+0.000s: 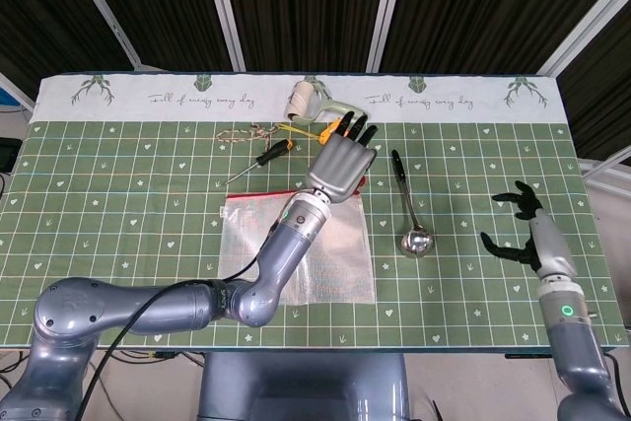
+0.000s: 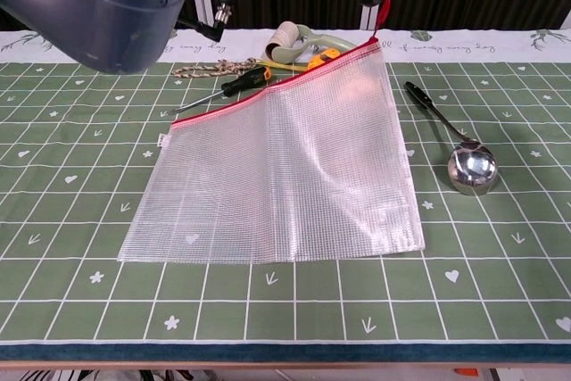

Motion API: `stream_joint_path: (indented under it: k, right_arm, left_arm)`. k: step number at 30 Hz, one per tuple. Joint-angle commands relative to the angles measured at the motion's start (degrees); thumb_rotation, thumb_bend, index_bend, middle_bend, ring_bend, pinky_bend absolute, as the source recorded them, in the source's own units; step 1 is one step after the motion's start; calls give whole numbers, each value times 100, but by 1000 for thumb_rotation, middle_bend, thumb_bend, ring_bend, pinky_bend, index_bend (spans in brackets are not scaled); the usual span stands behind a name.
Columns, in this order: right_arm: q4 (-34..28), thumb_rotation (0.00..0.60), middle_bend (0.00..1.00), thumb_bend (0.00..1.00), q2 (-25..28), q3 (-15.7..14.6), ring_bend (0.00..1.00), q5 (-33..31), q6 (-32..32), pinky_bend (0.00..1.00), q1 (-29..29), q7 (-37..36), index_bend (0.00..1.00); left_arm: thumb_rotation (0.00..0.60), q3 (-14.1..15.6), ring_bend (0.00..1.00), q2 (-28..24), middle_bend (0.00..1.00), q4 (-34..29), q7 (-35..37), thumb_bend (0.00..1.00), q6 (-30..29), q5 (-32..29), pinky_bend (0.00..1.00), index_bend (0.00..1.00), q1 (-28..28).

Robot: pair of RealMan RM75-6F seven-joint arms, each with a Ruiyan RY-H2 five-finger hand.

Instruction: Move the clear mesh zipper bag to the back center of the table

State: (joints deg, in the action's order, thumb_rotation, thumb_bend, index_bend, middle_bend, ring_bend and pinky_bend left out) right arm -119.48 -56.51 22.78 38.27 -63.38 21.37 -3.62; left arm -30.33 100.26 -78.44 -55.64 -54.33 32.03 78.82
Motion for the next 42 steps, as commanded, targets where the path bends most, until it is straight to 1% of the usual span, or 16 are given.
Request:
stream_joint_path:
  k: [1,4,8,14,25,31,42]
  right_arm:
    - [-82,600,41,388,-344,443,0,-1248,207,212,963,489,308]
    - [39,600,47,389,-654,509,0,-1811,79,212,1389,715,329]
    - [199,600,58,394,-1046,628,0,-2522,-61,212,1828,824,361]
    - [394,600,67,403,-1512,733,0,-3084,-283,212,2290,970,392]
    - [709,600,73,416,-2062,911,0,-3453,-574,212,2769,1103,409]
    - [745,600,77,421,-2243,1014,0,-3626,-637,212,2885,1107,424]
    - [817,600,87,451,-2564,1139,0,-3756,-799,212,3091,1164,451]
  left_arm:
    - [600,17,0,-103,143,-109,-28,524,-67,-98,0,612,55]
    - [600,56,0,-191,142,-191,-18,524,-105,-164,0,612,83]
    - [600,99,0,-277,142,-265,35,525,-134,-255,0,613,110]
    - [600,171,0,-423,142,-354,114,524,-150,-360,0,612,149]
    - [600,248,0,-658,142,-469,317,524,-158,-439,0,613,237]
    - [600,325,0,-733,142,-515,398,525,-182,-461,0,613,280]
    - [600,423,0,-826,141,-553,531,524,-236,-507,0,614,350]
